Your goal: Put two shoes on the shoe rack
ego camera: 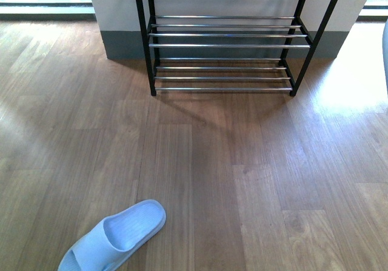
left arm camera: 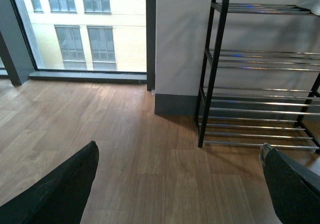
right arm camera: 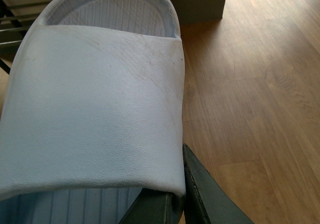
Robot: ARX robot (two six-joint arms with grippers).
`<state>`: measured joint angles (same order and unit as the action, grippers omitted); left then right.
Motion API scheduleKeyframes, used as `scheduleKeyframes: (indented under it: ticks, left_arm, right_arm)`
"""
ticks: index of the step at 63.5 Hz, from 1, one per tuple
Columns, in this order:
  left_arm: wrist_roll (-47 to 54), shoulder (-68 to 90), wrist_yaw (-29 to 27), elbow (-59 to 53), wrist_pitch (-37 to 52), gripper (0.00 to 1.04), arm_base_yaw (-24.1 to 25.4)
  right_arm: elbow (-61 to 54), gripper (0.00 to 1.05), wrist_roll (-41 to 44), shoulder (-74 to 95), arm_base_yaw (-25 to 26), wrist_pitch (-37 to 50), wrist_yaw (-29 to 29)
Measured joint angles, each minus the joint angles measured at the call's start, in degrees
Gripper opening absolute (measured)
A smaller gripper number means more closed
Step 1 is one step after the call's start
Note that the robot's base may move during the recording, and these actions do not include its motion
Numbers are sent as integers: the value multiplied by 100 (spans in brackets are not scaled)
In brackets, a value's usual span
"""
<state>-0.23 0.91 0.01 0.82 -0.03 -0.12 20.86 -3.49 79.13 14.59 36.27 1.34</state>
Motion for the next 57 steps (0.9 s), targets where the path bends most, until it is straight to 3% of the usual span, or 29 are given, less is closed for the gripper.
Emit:
scheduleKeyframes:
  ticks: [9,11,15,17,26,31,35,47,57]
  left_arm:
    - [-2,0,-4,0,0,95,0]
    - [-151,120,-297,76,-243,95,-96]
    - [-914,1102,-1727,546,-1165,95,-610]
    - [-1062,1742,-1967,654,-1082,95,-721]
    - [-789,3827,-1797,973,140,95,-669]
    - [-127,5718,-1543,1554,1261,95,-483]
    - [111,6843,-1344,2031,1641,95,-420]
    - [1386,9967,-933,3394,1659,95,-682]
    - [2426,11936,-1086,4518,1252,95,-835]
  right_arm:
    - [0,1,0,0,-2,0,-4]
    - [0,1,0,0,-2,0,-4]
    - [0,1,2,0,-2,0,-4]
    - [0,1,0,0,-2,0,-2]
    - [0,1,2,0,-2,0,-2]
    - [0,1,2,0,-2,0,-4]
    - [0,1,2,0,-2,0,-4]
    - [0,1,2,0,-2,0,-4]
    - [0,1,2,0,-2,0,-4]
